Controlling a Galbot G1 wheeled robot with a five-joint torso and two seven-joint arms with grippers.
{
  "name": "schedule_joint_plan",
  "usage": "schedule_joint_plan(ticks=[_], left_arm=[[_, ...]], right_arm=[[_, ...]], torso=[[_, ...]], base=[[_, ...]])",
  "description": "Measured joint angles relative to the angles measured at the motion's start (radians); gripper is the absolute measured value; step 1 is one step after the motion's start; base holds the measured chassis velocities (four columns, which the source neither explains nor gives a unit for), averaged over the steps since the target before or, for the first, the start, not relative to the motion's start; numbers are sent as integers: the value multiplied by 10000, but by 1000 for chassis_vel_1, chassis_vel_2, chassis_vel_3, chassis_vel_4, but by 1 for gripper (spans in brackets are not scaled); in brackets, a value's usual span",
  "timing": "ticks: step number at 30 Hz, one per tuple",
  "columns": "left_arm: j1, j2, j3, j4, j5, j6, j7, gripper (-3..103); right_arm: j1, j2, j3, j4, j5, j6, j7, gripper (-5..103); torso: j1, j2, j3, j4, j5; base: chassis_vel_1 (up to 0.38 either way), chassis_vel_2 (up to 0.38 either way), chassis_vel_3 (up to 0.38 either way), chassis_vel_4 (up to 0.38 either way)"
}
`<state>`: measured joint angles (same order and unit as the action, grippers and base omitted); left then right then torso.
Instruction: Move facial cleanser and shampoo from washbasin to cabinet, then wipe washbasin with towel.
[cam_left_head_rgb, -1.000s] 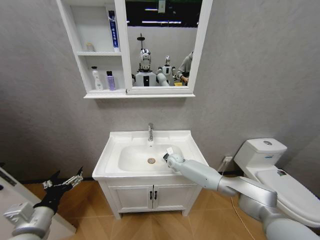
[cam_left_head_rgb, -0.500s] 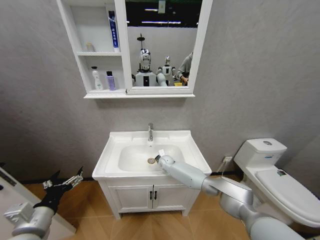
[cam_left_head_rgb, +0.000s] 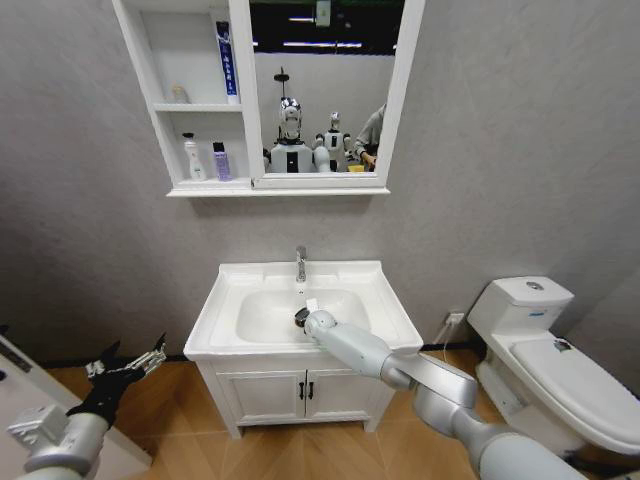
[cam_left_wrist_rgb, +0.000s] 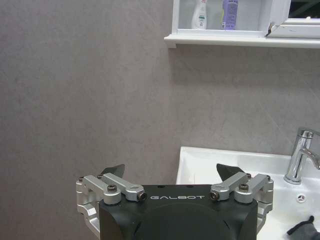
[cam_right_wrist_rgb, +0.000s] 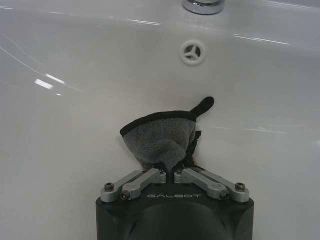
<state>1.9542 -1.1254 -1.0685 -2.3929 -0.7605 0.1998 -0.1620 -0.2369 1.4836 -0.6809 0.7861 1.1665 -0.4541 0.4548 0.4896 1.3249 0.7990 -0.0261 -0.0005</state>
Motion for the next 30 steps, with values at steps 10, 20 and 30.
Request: schedule_joint_plan(ticks=[10, 20, 30], left_arm=[[0, 0, 0, 0, 0, 0, 0, 100], [0, 0, 0, 0, 0, 0, 0, 100], [-1, 0, 0, 0, 0, 0, -1, 100]], right_arm=[[-78, 355, 49, 347, 9, 808, -878, 2], [-127, 332, 210, 41, -355, 322, -193, 2], [-39, -1349, 59, 1920, -1093, -897, 1775, 2]], torso=[[1, -1, 0, 3, 2], [1, -1, 0, 2, 3], [0, -1, -1, -2, 2]], base=[[0, 0, 0, 0], [0, 0, 0, 0], [0, 0, 0, 0]])
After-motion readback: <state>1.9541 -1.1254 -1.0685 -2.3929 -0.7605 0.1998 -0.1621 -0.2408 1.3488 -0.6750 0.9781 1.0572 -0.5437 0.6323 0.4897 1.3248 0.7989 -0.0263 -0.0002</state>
